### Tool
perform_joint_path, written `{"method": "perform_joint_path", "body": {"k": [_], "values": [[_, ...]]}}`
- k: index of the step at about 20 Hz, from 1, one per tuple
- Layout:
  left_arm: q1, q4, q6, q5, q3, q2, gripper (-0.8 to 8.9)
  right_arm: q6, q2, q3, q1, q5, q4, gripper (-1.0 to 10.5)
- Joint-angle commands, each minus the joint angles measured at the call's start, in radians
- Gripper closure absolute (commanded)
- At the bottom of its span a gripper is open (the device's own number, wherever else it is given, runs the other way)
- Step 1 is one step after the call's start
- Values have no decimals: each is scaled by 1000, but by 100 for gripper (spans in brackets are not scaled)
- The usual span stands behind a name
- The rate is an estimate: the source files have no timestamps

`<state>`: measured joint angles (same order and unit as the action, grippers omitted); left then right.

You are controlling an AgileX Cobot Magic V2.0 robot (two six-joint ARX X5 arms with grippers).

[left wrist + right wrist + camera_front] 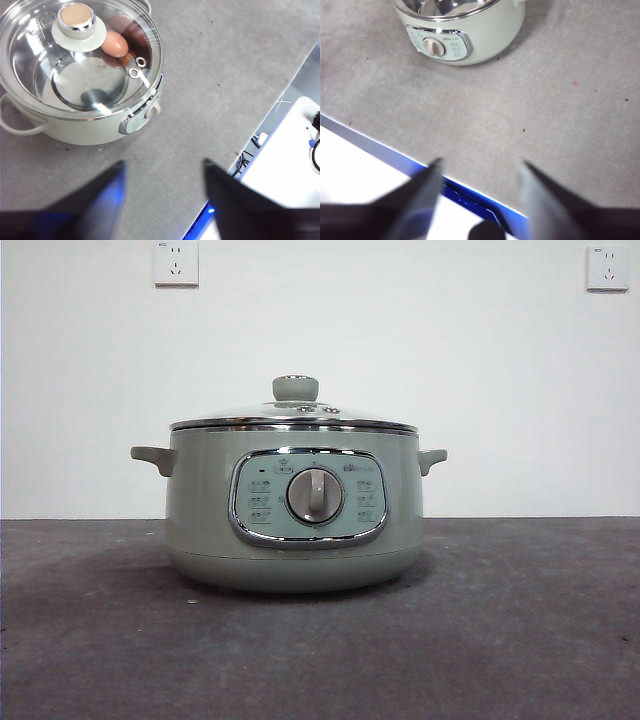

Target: Pick up the egg,open the lid,put the egg in the pot,close the lid

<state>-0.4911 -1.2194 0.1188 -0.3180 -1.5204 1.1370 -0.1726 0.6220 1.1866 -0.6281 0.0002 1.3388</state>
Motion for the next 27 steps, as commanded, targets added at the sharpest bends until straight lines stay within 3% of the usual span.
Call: {"method": "perform_joint_path", "body": {"k": [1,5,7,23,27], "values": [[0,1,-6,-4,-2,1,822,0,-3,-9,-1,1,-3,956],[0,1,-6,-4,-2,1,822,-1,-3,-9,-1,1,-3,951],[0,1,-6,-3,-2,1,822,-35,-3,-8,-1,1,-3,946],[2,35,-6,4,-2,2,817,-36,-3,-8,-1,2,-4,946],[37,180,19,5,-2,-2,817,-36,-3,-8,-1,1,-4,946]]}}
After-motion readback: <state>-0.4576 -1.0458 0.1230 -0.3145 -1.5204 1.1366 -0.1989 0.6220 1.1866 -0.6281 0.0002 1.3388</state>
